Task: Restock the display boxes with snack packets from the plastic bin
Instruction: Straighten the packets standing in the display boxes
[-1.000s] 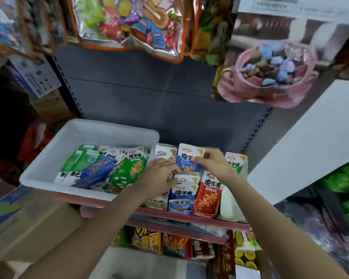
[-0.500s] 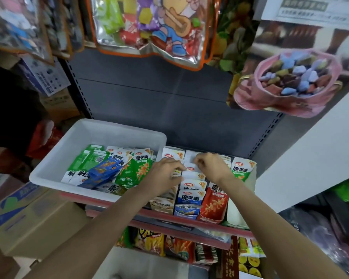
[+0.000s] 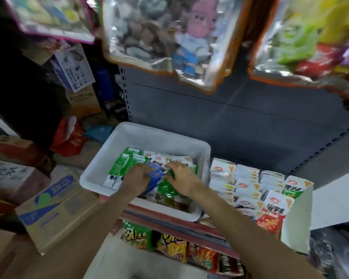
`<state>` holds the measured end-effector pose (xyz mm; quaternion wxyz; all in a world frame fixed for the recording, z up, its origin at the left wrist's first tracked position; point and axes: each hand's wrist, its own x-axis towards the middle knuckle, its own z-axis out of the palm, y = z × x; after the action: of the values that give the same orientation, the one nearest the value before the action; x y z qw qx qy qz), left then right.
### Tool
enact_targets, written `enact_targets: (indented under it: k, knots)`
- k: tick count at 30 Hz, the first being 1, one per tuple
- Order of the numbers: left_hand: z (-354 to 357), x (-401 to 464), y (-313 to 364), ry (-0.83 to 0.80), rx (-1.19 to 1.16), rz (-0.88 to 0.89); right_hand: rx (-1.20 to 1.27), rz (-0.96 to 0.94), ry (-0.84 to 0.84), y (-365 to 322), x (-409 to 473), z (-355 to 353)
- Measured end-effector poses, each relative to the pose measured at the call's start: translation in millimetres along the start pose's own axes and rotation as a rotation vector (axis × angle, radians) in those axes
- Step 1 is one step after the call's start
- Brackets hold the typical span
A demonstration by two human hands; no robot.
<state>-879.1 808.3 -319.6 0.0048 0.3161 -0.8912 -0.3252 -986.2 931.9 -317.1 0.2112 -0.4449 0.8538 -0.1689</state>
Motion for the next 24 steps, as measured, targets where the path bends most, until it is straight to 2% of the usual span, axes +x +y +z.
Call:
enact_targets:
  k: [4,7,11,13,16,21,24]
  knots:
    - [-9.7,15.9,-44.8,-0.127,0.038,-0.071,0.021,0.059,-0.184,-24.4,25.6,33.3]
    - [-11.2,28.6,-63.6,-0.210,0.031,-0.072,0.010,0.056,-0.248,-34.6,34.0,45.9]
    - [-10.0,40.1,-66.2,-0.253,0.021,-0.071,-0.208,0.040,-0.284,-32.2,34.6,52.6]
    - [-4.6,45.7,-67.1,-0.240,0.021,-0.066,-0.233,0.066,-0.268,-28.0,31.2,52.9]
    - [-1.0,49.6,-64.4,-0.205,-0.015,-0.120,-0.144,0.113,-0.262,-24.3,25.7,52.7]
    - [2.0,47.9,-57.0,-0.190,-0.116,-0.077,-0.024,0.174,-0.265,-18.8,22.2,47.0]
    - [-6.1,41.6,-42.5,-0.098,-0.327,-0.064,0.126,0.227,-0.055,-18.5,14.8,35.4]
